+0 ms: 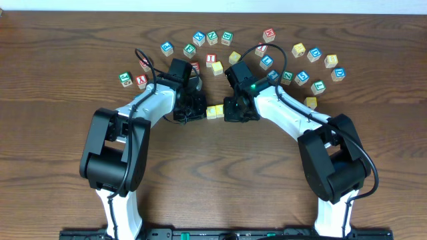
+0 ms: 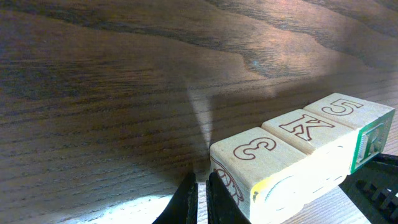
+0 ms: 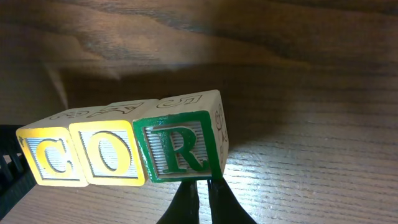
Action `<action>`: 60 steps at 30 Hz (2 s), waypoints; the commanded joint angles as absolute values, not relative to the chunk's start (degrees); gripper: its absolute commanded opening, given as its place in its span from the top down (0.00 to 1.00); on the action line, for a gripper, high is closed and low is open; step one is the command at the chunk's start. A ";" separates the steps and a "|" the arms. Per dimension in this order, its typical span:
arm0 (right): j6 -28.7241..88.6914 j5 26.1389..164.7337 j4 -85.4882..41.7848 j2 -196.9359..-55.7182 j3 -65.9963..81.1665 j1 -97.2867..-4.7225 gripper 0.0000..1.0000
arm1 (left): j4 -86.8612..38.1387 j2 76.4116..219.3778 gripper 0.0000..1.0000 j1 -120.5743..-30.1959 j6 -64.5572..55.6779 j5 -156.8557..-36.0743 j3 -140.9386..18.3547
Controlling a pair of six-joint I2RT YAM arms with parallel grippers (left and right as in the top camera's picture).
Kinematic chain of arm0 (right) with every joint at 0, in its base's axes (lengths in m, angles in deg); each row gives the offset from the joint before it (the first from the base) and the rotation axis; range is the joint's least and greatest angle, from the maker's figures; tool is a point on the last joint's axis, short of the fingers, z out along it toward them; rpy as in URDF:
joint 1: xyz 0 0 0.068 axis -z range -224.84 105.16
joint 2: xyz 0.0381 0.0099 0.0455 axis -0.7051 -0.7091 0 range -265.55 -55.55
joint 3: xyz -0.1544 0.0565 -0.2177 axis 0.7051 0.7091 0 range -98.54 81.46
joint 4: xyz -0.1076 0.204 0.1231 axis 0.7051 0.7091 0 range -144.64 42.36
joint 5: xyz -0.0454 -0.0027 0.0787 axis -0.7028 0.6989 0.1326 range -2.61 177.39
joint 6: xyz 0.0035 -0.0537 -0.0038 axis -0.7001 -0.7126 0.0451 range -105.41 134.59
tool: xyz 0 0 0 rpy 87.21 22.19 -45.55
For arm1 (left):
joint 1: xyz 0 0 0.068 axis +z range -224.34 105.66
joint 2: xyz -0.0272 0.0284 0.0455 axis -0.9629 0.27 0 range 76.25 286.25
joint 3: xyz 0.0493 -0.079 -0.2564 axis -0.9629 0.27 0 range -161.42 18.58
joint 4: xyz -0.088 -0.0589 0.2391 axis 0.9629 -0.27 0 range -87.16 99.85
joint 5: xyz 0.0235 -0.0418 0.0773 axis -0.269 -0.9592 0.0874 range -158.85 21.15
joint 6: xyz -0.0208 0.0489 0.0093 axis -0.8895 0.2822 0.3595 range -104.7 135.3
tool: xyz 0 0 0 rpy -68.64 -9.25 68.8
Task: Spell out CORL
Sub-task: 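Raise the right gripper and move it to the upper right blocks, then lower the right gripper onto the blue L block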
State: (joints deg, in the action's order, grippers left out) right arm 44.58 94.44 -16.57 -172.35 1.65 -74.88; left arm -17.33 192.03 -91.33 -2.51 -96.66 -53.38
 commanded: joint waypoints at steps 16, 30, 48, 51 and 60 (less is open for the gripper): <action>43.16 95.91 -13.54 -165.02 0.16 -73.86 0.99 | -17.75 193.04 0.92 -91.44 -2.35 -96.92 -52.90; 34.64 89.79 -2.13 -169.66 -29.19 -61.62 0.88 | -17.05 193.04 0.93 -91.46 -3.01 -98.02 -53.05; 51.88 81.85 -5.67 -189.22 -40.40 -57.92 0.69 | -17.51 193.04 0.93 -91.40 -2.33 -97.99 -53.05; 52.50 81.83 -5.95 -190.62 -40.40 -57.59 0.69 | -17.47 193.04 0.93 -91.40 -2.33 -97.97 -53.05; 53.87 81.74 -5.99 -194.58 -40.36 -57.40 0.68 | -17.47 193.04 0.93 -91.40 -2.35 -97.99 -53.05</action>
State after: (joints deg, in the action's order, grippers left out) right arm 52.19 82.64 -6.10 -192.80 -39.57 -57.86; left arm -17.14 192.03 -91.33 -2.70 -97.27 -53.38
